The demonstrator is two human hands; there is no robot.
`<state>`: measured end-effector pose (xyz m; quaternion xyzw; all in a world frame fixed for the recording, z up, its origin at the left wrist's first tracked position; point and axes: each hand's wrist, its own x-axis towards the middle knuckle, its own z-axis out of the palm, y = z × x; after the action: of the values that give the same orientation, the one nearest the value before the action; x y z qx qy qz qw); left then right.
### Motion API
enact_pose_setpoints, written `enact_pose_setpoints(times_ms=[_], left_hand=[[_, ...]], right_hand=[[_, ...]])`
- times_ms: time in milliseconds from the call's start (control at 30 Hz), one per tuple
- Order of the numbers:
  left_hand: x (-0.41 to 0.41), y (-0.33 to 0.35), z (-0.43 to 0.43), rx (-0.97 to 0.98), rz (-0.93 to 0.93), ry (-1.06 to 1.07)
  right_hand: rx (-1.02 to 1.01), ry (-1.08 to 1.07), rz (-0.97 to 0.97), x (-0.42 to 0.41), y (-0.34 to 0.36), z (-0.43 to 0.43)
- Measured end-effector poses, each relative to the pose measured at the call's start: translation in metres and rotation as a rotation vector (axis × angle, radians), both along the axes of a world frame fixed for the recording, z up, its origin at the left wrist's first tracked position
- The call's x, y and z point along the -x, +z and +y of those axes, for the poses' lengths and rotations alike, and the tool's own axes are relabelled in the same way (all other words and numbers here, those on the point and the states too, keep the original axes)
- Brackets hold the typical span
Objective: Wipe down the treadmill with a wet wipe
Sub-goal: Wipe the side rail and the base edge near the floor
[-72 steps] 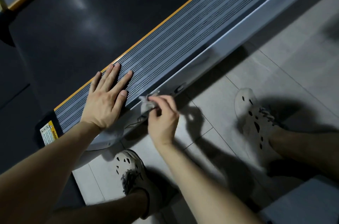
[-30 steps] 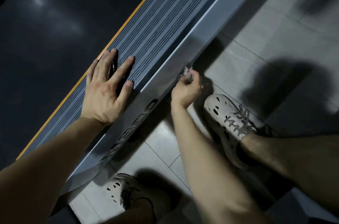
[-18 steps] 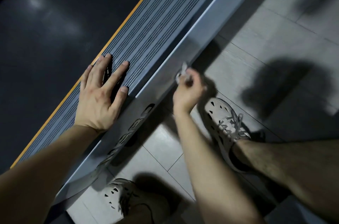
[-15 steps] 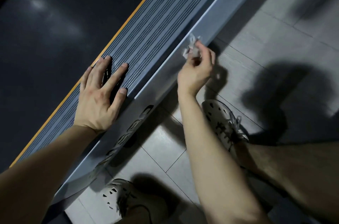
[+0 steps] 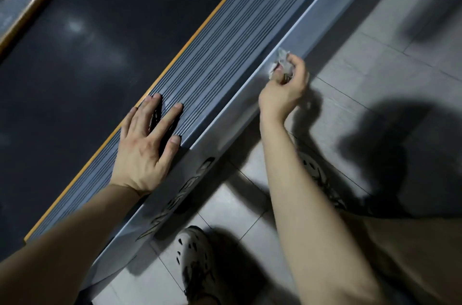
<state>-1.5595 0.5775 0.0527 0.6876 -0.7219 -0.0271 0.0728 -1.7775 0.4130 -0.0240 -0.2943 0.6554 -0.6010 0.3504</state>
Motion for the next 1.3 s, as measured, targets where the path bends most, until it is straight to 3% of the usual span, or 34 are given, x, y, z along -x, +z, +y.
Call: enact_pose_setpoints(times_ms=[100, 200, 267, 433, 533, 633, 800, 900, 1000, 1100, 1167, 1300], left_hand=[[0.0, 0.002, 0.0, -0.01, -0.017, 0.003], [0.001, 0.002, -0.002, -0.027, -0.045, 0.002], [0.001, 0.003, 0.0, -0.046, -0.066, -0.019], [0.015, 0.02, -0.018, -0.074, -0.052, 0.05], [0.042, 0.025, -0.057, -0.01, -0.024, 0.02], [0.067, 0.022, -0.113, 0.066, 0.045, -0.01], [0.09, -0.004, -0.165, 0.044, 0.028, -0.007], [0.087, -0.01, -0.163, 0.065, 0.043, -0.006], [0.088, -0.007, -0.163, 0.075, 0.058, 0.009], [0.088, -0.009, -0.163, 0.083, 0.082, 0.007], [0.087, -0.009, -0.163, 0.087, 0.089, 0.005], [0.086, -0.009, -0.164, 0.082, 0.085, 0.006]], right_hand=[[-0.008, 0.096, 0.061, -0.018, 0.001, 0.047], [-0.029, 0.293, -0.007, -0.06, 0.002, 0.16], [-0.002, 0.344, -0.041, -0.069, 0.005, 0.189], [-0.097, 0.046, -0.176, -0.012, -0.016, 0.036], [-0.11, 0.015, -0.327, 0.032, -0.023, -0.037], [-0.025, 0.104, -0.11, 0.01, 0.001, 0.011], [0.113, 0.156, -0.12, -0.057, 0.0, 0.152], [0.045, 0.016, -0.182, -0.046, -0.025, 0.105], [-0.059, -0.144, -0.311, -0.002, -0.055, 0.004], [-0.181, -0.097, -0.236, 0.02, -0.084, -0.036], [-0.175, -0.058, -0.206, 0.0, -0.086, -0.004], [-0.268, 0.182, -0.08, -0.056, -0.094, 0.143]])
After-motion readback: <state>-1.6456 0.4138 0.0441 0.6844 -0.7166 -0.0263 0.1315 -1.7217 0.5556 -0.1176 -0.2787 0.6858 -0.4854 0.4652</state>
